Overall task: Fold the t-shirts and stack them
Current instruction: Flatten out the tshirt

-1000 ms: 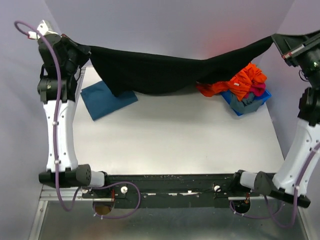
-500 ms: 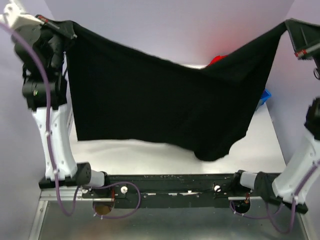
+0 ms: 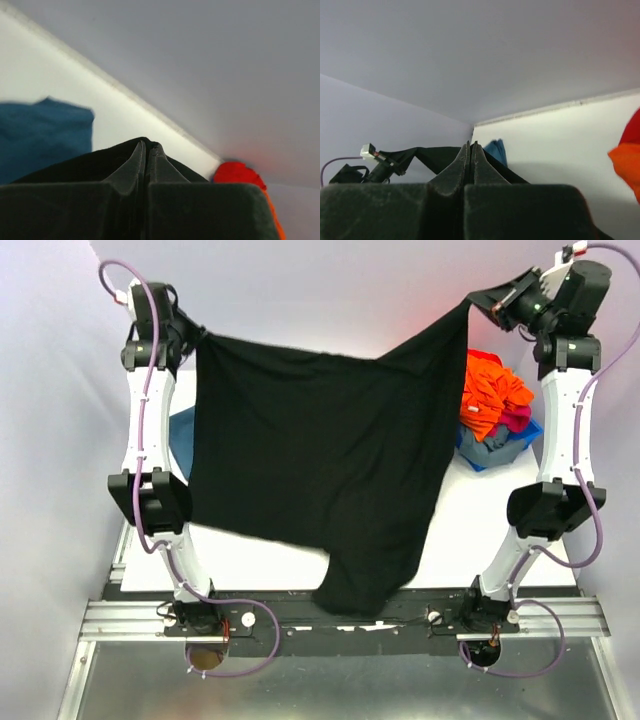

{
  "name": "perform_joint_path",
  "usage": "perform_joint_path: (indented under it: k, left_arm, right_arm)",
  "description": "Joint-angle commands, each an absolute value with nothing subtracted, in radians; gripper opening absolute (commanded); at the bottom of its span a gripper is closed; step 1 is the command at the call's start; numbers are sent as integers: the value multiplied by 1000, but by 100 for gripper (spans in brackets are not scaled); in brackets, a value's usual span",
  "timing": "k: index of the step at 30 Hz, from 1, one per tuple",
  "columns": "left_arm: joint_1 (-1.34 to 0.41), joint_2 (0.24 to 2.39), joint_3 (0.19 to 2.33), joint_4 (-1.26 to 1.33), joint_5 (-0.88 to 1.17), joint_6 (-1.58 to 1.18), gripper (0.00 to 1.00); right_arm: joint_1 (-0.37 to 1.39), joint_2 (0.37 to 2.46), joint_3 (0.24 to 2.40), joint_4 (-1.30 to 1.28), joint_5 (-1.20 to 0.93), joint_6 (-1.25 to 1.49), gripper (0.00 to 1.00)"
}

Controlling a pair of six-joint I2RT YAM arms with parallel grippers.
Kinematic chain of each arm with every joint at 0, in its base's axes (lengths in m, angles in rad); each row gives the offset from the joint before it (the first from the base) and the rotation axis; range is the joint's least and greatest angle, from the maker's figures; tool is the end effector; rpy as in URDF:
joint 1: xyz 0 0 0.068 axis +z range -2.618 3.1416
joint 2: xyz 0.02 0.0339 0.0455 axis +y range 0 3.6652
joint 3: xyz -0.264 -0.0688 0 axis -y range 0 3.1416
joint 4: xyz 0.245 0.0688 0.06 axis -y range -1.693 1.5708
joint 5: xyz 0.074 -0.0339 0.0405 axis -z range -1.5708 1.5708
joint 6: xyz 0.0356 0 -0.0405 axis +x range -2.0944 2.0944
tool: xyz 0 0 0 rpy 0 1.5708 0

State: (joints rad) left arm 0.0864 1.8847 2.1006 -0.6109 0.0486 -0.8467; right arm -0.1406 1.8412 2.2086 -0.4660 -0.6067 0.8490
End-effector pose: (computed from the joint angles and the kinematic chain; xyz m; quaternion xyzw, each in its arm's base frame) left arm 0.4276 0.0353 0.4335 -0.3621 0.7490 -0.2245 0.5074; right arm 0.3993 -0.0360 0.5017 0.1593 0.7177 0.4299 0.5242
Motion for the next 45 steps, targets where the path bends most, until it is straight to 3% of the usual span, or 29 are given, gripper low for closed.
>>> perform_joint_path:
  k: [1,3,9,20,25,35,45]
  left_arm:
    - [100,1882,2512,-630,58,-854,0]
    - [103,1818,2496,-600,34,-870,0]
    - [115,1655,2211,-462,95,-919,0]
    - [100,1726,2063,-377,149,-870,0]
    - [95,1697,1880,-330,170,-839,0]
    - [78,1246,1208,-176,204,-882,0]
    - [69,751,910,-483,209,-755,0]
  right_arm:
    - [-198,1801,2509,-393,-557,853,1]
    - [-236,1781,2549,-381,-587,891,1]
    - [-255,1678,2382,-319,-595,890,1]
    - [-256,1664,2073,-293,-687,858,1]
    - [-256,1574,1903,-290,-718,830,1]
    - [-264,1220,1410,-397,-626,739,1]
    - [-279,727,1068,-713,-300,585,1]
